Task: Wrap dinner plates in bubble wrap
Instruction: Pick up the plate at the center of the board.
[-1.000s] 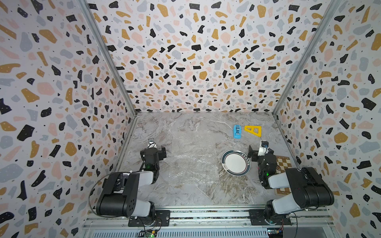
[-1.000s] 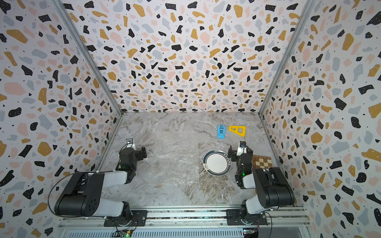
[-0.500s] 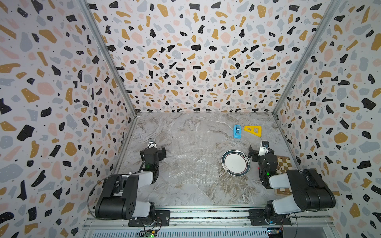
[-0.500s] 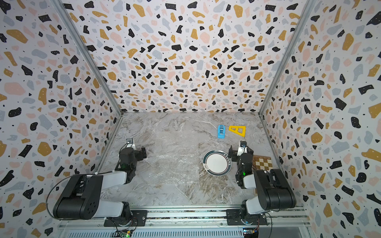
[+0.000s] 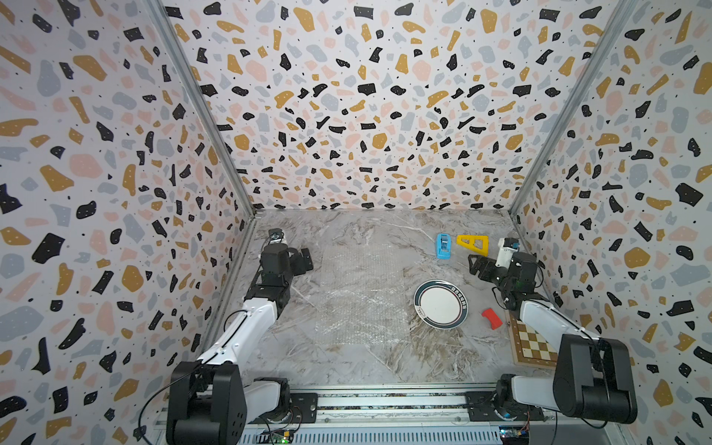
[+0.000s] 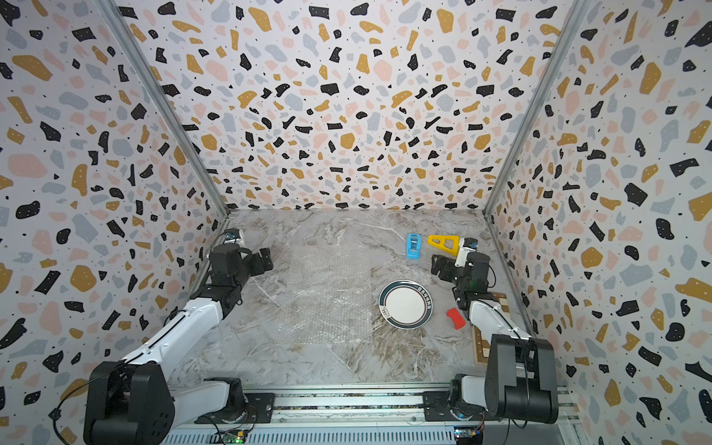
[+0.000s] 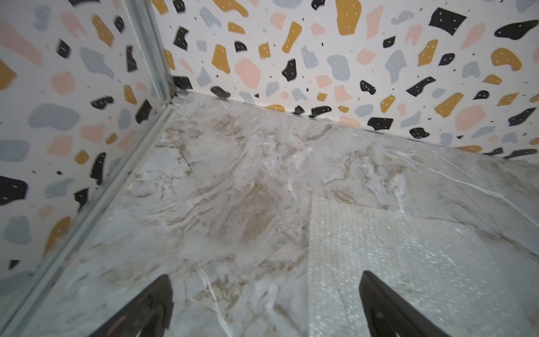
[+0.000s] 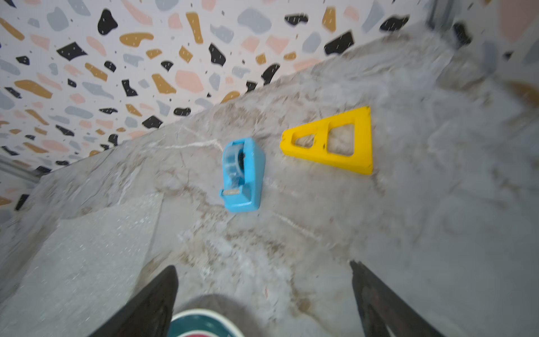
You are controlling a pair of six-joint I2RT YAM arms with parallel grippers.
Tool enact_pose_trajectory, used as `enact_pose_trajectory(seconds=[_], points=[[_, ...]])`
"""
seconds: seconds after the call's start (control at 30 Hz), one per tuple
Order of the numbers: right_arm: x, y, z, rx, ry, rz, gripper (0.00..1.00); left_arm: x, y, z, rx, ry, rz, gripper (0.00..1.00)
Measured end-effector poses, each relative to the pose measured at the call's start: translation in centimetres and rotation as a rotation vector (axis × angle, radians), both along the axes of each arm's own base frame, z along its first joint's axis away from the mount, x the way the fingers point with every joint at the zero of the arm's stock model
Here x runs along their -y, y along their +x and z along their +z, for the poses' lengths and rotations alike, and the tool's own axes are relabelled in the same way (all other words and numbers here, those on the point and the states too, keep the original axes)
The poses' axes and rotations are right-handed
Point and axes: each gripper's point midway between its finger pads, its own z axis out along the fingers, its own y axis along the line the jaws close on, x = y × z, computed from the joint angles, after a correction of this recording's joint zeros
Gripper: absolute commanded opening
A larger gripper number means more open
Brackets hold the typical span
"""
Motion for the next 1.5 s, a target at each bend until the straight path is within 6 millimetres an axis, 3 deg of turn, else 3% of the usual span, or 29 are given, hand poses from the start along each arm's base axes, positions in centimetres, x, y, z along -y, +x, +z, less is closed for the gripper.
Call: enact_pose_trajectory(seconds=[0.17,0.33,0.5,0.7,0.93,1.0,1.07,1.27,1.5], points=[[-2.2,-4.1,-2.7,-0.167,0.113,0.04,0.91,1.9,-2.1,-2.9,-0.149,-0.133,-0.028,0.99],[-4.1,-7.6,-5.9,-0.302,0.163,0.065,0.88,3.8,-5.9,-6.0,-0.256,-0.229,-0.031,0.99],[-5.6,-10.2,-9.1,-0.431,0.182,0.083,0.83,4.7,-8.3,-7.2,-0.307,-0.277,-0.031,0.99],[-6.0,-9.9,-9.7,-0.438,0.198,0.089,0.66,4.9,-8.8,-7.4,-0.325,-0.303,-0.025,0.99],[-6.0,-9.8,-10.6,-0.46,0.213,0.083,0.33,5.2,-8.8,-8.0,-0.351,-0.33,-0.018,0.99],[-5.7,-9.9,-10.8,-0.462,0.219,0.075,0.18,5.3,-8.8,-8.2,-0.359,-0.334,-0.017,0.99],[-5.4,-10.2,-11.2,-0.476,0.238,0.065,0.11,5.3,-8.8,-8.4,-0.367,-0.339,-0.013,0.99],[-5.4,-9.4,-9.8,-0.425,0.313,0.093,0.0,5.3,-9.0,-9.2,-0.398,-0.344,-0.001,0.99],[-5.8,-9.2,-8.3,-0.389,0.348,0.131,0.0,5.2,-9.4,-9.6,-0.441,-0.337,0.007,0.99]])
